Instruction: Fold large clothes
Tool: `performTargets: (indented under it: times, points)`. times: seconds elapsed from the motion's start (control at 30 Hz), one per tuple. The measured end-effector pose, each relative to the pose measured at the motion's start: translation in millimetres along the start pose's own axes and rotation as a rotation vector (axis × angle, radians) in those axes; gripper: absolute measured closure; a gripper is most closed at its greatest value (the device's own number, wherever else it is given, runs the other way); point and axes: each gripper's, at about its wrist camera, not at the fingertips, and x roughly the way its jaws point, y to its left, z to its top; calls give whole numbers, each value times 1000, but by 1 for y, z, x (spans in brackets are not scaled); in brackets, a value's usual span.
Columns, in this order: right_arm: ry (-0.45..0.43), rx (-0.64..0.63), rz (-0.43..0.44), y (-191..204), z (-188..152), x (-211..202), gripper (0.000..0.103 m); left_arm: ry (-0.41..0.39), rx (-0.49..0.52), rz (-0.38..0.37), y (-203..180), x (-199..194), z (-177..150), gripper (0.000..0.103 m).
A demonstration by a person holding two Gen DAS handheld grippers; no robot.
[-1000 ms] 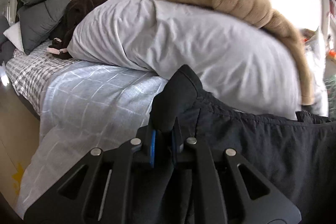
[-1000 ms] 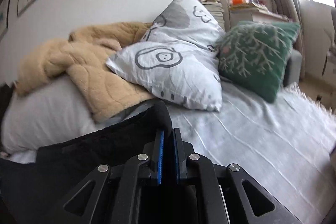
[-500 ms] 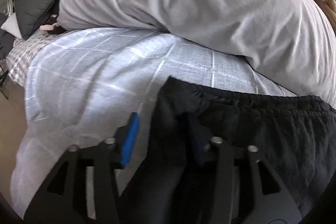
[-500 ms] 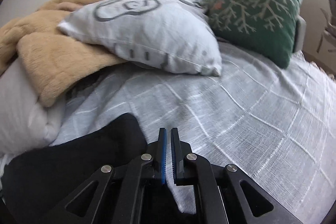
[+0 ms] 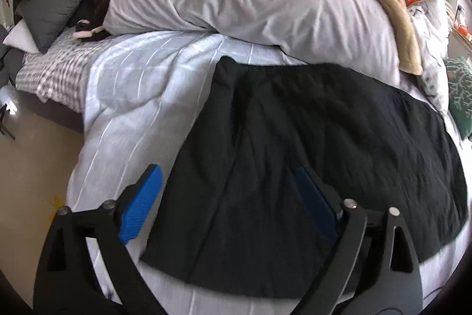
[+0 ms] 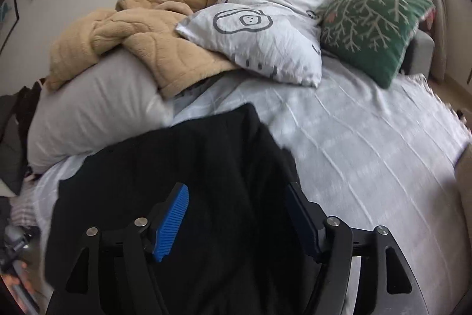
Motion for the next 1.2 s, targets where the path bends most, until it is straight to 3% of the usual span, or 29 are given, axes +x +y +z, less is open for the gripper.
performTargets:
  times: [0.17, 0.37, 0.53, 0.63, 0.73, 0.83, 0.97, 1.1, 1.17, 1.2]
  points:
    - [35, 70, 35, 2, -36, -44, 21, 73, -43, -109, -1, -30, -36, 7]
    - [124, 93, 69, 6, -79, -62, 20, 124, -73, -156, -1, -43, -75, 7]
    - [178, 149, 115, -6, -116, -50, 16, 118, -120, -202, 5, -25, -102, 7]
    - [298, 183, 71, -16, -126, -22, 17, 111, -170, -283, 12, -7, -100, 7]
    - [290, 300, 146, -34, -127, -8, 16, 165, -275, -325, 22, 22, -106, 7]
    - [273, 380, 158, -48, -126, 6, 16, 190, -369, -343, 28, 45, -111, 7]
    - [260, 454, 180, -59, -128, 26, 16, 169, -464, -363, 34, 63, -116, 8]
    - [206, 533, 210, -65, -128, 39, 16, 109, -551, -371, 40, 68, -117, 17]
    - [178, 543, 199, -62, -126, 41, 19, 87, -601, -375, 45, 70, -118, 26]
    - [161, 540, 192, -60, -126, 40, 22, 78, -625, -381, 48, 71, -119, 36]
